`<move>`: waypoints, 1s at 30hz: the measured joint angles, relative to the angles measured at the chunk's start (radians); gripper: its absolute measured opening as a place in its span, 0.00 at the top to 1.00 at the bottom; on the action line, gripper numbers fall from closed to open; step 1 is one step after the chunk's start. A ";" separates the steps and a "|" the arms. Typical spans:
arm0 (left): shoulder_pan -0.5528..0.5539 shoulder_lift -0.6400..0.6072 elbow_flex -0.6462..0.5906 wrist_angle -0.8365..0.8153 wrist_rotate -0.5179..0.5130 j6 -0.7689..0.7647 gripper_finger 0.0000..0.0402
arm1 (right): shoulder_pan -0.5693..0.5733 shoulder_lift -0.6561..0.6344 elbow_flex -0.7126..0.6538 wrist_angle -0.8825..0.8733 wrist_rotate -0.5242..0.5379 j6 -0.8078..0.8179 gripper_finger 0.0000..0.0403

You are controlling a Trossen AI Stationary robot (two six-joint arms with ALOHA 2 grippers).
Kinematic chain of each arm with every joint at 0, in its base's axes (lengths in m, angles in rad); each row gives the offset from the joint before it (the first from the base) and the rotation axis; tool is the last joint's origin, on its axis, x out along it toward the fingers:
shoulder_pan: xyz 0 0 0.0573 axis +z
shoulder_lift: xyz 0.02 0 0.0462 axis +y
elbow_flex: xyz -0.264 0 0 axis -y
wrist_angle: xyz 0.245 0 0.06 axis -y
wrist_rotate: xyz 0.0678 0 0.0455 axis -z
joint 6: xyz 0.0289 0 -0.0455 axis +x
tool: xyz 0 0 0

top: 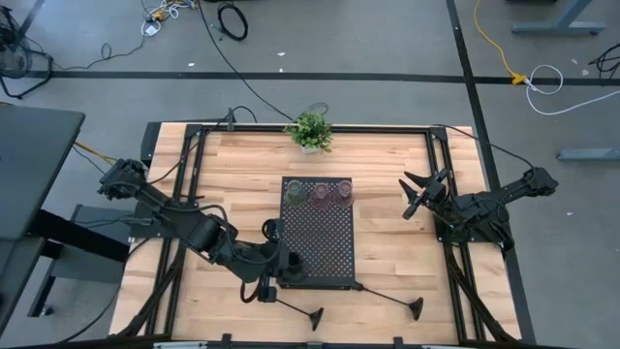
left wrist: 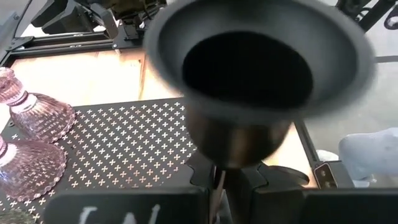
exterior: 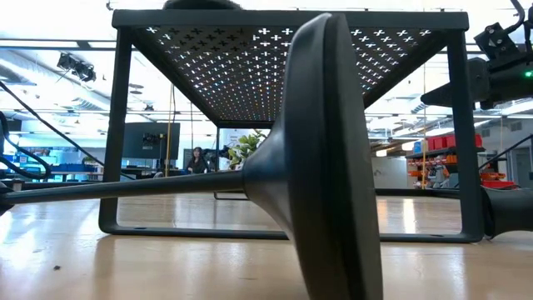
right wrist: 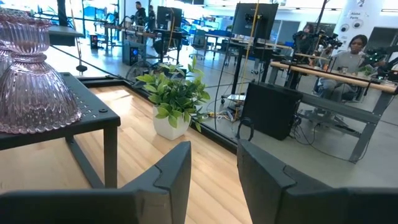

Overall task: Pick & Place candle stick holders
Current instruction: Put the left black candle holder on the shelf, then align the left black candle holder with the black candle holder on the shelf

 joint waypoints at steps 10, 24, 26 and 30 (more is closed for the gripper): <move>0.000 0.000 0.000 -0.026 -0.007 -0.015 0.86 | 0.000 0.000 0.000 0.000 0.000 0.000 0.68; -0.001 -0.011 0.000 -0.059 0.007 -0.020 0.64 | 0.000 0.000 0.000 0.000 0.000 0.000 0.68; -0.003 -0.025 0.000 -0.080 0.008 -0.028 0.62 | 0.000 0.000 0.000 0.000 0.000 0.000 0.68; -0.019 -0.055 0.000 -0.121 0.006 -0.054 0.60 | 0.000 0.000 0.000 0.000 0.000 0.000 0.68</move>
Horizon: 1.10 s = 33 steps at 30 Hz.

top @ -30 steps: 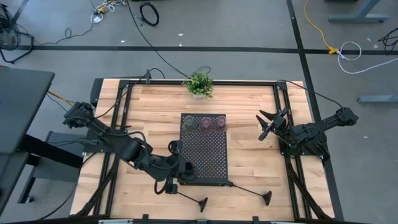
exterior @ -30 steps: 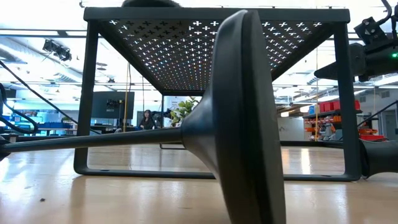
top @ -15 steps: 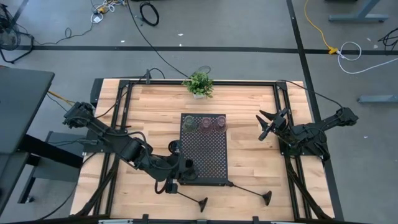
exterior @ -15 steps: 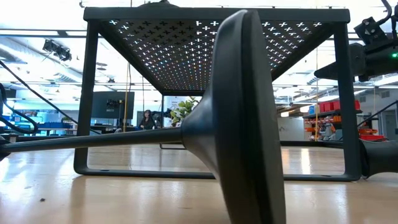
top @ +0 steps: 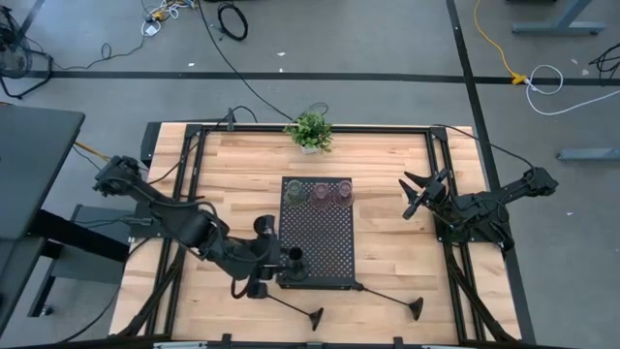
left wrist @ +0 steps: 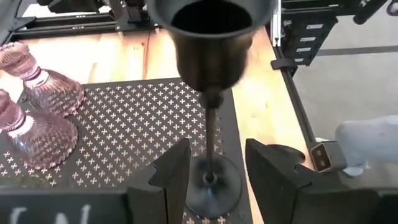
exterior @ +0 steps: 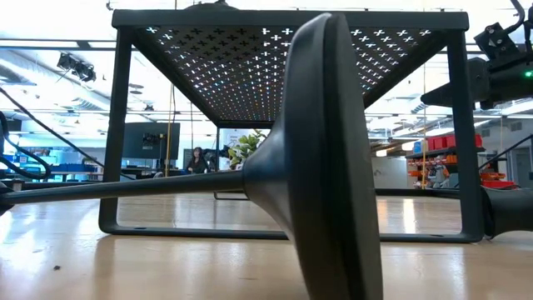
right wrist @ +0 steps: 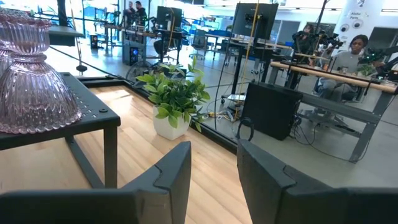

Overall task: Pick & Place candle stick holders
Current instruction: Align the left black candle holder with the black candle holder on the shelf

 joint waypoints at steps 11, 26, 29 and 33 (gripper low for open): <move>-0.098 -0.023 0.000 -0.244 -0.007 -0.187 0.60 | 0.000 0.000 0.000 0.000 0.000 0.000 0.68; -0.218 0.179 0.000 -0.261 0.016 -0.349 0.60 | 0.000 0.000 0.000 0.000 0.000 0.000 0.68; -0.216 0.240 0.000 -0.264 0.031 -0.379 0.60 | 0.000 0.000 0.000 0.001 0.000 0.000 0.68; -0.216 0.309 0.000 -0.265 0.078 -0.426 0.60 | 0.000 0.000 0.000 0.001 0.000 0.000 0.68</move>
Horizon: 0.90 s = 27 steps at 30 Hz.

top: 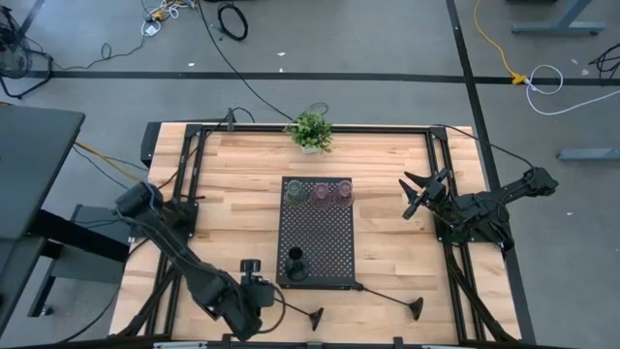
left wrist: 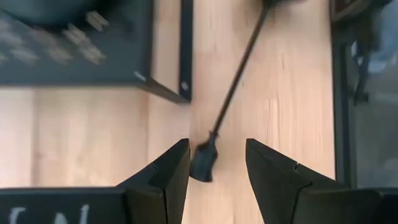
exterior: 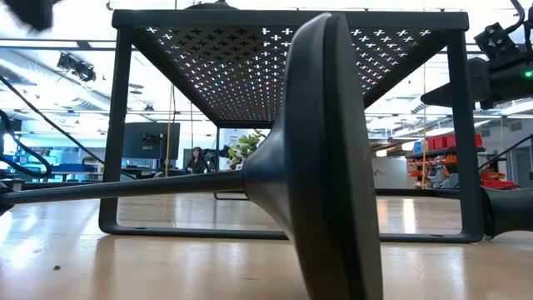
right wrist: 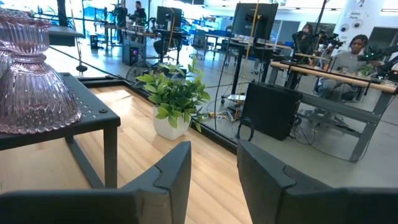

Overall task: Pick & Place candle stick holders
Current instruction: Align the left black candle holder with the black candle holder on the shelf

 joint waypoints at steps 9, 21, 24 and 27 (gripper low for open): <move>0.000 0.117 0.000 0.001 0.087 -0.018 0.60 | 0.000 0.000 0.000 0.001 0.000 0.000 0.68; 0.016 0.196 0.000 -0.014 0.104 0.009 0.60 | 0.000 0.000 0.000 0.002 0.000 0.000 0.68; 0.025 0.200 0.000 -0.014 0.105 0.010 0.60 | 0.000 0.000 0.000 0.002 0.000 0.000 0.68; 0.033 0.200 0.000 -0.015 0.101 0.034 0.60 | 0.000 0.000 0.000 0.002 0.000 0.000 0.68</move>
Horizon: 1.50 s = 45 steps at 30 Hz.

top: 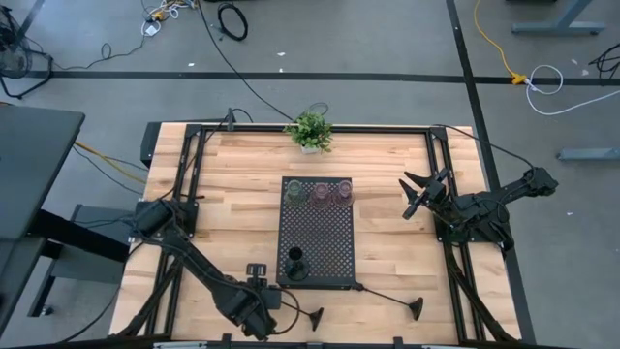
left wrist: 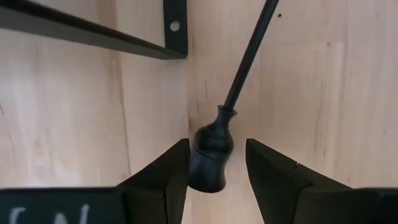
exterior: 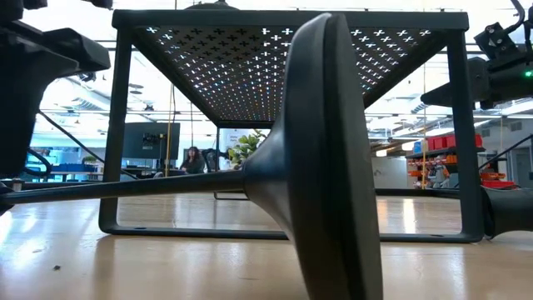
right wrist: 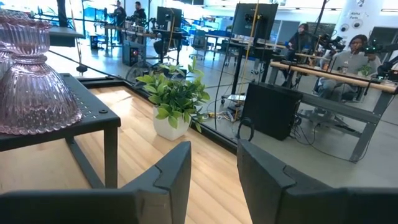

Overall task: Pick & Place candle stick holders
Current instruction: Align the left black candle holder with the black candle holder on the shelf

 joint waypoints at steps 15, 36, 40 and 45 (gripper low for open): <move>0.001 0.018 0.000 0.013 0.013 0.002 0.60 | 0.000 0.000 0.000 0.000 0.000 0.000 0.68; 0.002 0.076 0.003 0.016 0.055 -0.003 0.74 | 0.000 0.000 0.000 0.000 0.000 0.000 0.68; 0.002 0.076 0.002 0.011 0.066 -0.016 0.74 | 0.000 0.000 0.000 0.000 0.000 0.000 0.68; -0.009 0.076 0.002 -0.044 0.101 -0.051 0.74 | 0.000 0.000 0.000 0.000 0.000 0.000 0.68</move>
